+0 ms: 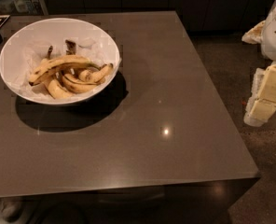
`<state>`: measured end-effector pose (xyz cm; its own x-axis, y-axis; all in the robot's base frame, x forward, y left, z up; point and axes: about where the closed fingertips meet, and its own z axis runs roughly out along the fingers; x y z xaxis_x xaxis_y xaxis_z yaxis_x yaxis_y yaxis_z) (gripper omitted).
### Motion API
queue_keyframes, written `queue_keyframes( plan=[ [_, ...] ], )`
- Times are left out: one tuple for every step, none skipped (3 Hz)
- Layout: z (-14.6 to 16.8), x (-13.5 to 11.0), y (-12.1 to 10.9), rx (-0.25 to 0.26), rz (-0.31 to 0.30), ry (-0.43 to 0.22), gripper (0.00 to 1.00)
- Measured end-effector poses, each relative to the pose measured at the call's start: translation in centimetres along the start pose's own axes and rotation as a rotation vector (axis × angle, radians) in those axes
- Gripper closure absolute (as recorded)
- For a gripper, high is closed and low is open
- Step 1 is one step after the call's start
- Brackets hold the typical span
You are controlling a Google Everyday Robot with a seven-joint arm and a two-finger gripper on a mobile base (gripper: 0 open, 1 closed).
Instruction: Pick banana from white bowl
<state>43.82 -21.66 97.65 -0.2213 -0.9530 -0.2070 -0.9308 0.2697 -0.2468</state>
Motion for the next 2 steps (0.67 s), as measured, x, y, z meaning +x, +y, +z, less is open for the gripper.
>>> queue_keyframes(
  plan=[
    [0.00,0.00,0.00,0.000,0.000,0.000,0.00],
    [-0.49,-0.48,-0.04,0.029,-0.013,-0.015,0.00]
  ],
)
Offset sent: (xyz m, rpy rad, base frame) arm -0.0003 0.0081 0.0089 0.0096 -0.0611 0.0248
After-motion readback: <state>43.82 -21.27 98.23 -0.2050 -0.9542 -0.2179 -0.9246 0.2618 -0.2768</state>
